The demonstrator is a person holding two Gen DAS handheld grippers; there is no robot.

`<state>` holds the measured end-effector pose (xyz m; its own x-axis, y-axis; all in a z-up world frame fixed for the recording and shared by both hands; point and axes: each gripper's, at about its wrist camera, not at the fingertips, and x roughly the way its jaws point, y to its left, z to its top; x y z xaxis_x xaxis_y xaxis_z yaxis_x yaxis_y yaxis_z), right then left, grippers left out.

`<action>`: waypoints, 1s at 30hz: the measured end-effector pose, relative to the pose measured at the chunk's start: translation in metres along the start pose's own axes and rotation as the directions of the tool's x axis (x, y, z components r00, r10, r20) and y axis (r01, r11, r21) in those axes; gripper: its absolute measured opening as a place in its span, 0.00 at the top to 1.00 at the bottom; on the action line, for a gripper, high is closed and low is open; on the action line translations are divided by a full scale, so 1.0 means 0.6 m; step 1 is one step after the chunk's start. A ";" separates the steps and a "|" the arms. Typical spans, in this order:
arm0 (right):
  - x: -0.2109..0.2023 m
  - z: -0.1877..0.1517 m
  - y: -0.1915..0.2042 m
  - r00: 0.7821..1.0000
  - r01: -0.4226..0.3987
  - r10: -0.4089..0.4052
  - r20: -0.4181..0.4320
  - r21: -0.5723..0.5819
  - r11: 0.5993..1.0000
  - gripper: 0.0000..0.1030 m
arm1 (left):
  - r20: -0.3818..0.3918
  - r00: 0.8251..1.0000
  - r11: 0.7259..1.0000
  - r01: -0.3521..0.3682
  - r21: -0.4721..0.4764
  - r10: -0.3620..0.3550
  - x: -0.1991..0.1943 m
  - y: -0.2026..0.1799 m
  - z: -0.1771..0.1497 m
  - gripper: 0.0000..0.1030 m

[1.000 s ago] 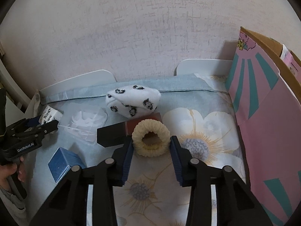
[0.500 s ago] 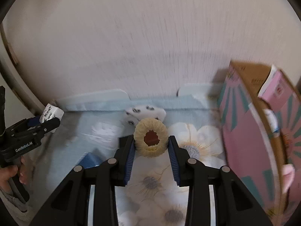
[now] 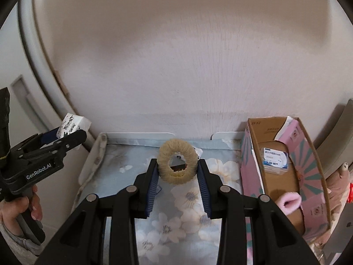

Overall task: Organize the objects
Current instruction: 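Carry both items into the cardboard box and open both tools to release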

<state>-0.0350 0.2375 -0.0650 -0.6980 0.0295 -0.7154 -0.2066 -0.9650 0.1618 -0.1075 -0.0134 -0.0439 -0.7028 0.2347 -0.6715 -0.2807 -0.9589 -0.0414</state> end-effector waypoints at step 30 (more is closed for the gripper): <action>-0.109 -0.023 -0.228 0.987 0.146 -0.155 0.053 0.142 0.979 0.69 | 0.027 0.969 0.954 0.237 0.186 -0.246 0.011 -0.292 0.087 0.42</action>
<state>0.0481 0.3638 -0.0498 -0.6930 0.1923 -0.6948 -0.4015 -0.9034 0.1505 -0.0970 0.1646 -0.0022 -0.6298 0.4672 -0.6206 -0.5555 -0.8293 -0.0607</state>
